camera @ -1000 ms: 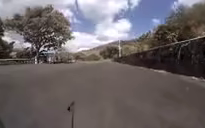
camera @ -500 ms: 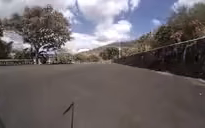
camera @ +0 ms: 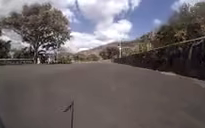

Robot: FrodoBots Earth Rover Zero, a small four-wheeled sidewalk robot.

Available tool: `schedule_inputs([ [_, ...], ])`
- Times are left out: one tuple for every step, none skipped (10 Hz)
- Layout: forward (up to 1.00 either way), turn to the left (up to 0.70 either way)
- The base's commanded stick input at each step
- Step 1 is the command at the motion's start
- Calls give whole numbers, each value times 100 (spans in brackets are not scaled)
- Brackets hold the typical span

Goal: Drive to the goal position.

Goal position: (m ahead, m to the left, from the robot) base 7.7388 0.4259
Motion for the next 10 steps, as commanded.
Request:
schedule_inputs([
  [70, 0],
  [70, 0],
  [70, 0],
  [70, 0],
  [70, 0],
  [70, 0],
  [70, 0],
  [70, 0],
  [70, 0],
  [70, 0],
])
